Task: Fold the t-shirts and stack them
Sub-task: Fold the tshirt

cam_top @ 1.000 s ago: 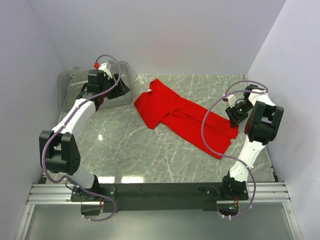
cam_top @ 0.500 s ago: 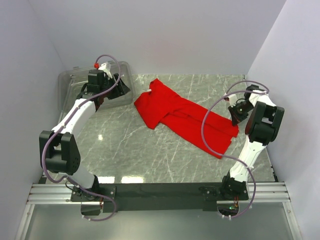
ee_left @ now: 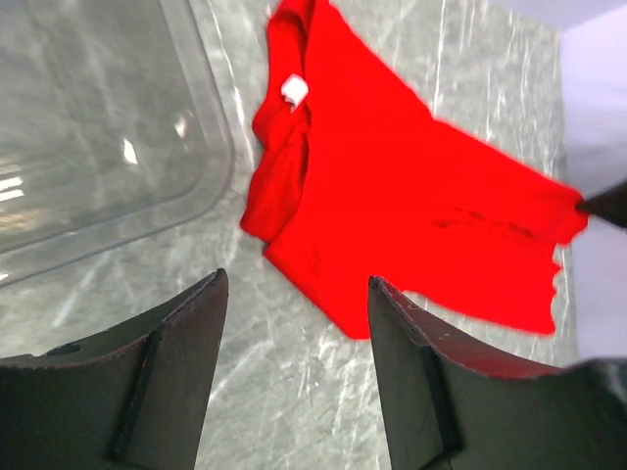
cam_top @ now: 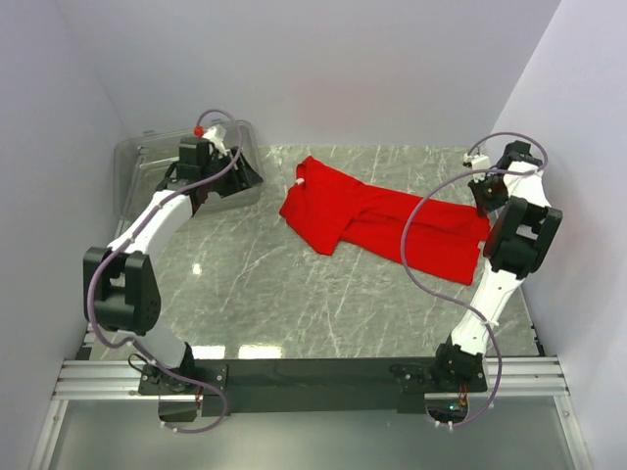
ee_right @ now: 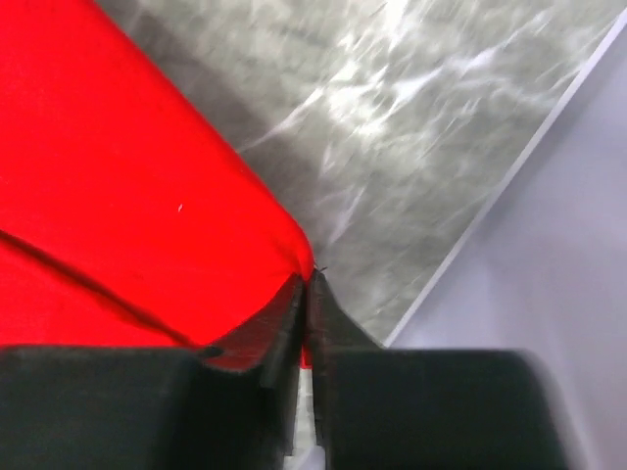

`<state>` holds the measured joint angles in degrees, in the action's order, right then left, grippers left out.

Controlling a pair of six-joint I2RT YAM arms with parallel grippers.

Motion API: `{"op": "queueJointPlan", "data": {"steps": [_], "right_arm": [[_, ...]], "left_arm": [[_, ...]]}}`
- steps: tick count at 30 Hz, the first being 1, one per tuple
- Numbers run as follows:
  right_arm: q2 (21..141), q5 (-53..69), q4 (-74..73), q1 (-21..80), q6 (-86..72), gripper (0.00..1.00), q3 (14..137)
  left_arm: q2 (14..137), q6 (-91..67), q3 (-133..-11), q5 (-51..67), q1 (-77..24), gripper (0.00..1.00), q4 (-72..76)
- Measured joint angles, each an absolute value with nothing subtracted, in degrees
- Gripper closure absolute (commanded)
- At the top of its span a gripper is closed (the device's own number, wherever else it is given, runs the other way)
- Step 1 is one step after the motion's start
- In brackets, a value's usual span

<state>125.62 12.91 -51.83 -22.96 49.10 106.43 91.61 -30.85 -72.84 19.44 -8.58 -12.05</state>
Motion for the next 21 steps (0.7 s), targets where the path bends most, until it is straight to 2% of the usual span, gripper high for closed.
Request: {"op": "queueJointPlan", "data": {"steps": [1,2,5,15,21], "right_arm": [[126.37,12.78,-51.77,-23.05,48.73,0.70,107.46],[126.93,12.69,-51.68,-23.05,48.51,0.52,108.05],[126.82,13.21,-51.44,-23.05,48.47,0.41,107.48],[114.21,22.37,-50.59,-23.00,47.51,0.40,102.48],[99.70,31.29,-50.63,-20.91,47.40,0.39,90.37]], "left_arm": [[92.53,-30.87,-73.25,19.94,-8.97,0.36,-12.34],[93.27,-30.85,-73.56,20.34,-9.41,0.36,-12.71],[95.68,-30.96,-74.00,21.17,-12.43,0.36,-14.52],[97.21,-38.83,-62.65,19.57,-20.62,0.36,-13.02],[104.05,-43.22,-62.08,19.20,-21.82,0.36,-9.06]]}}
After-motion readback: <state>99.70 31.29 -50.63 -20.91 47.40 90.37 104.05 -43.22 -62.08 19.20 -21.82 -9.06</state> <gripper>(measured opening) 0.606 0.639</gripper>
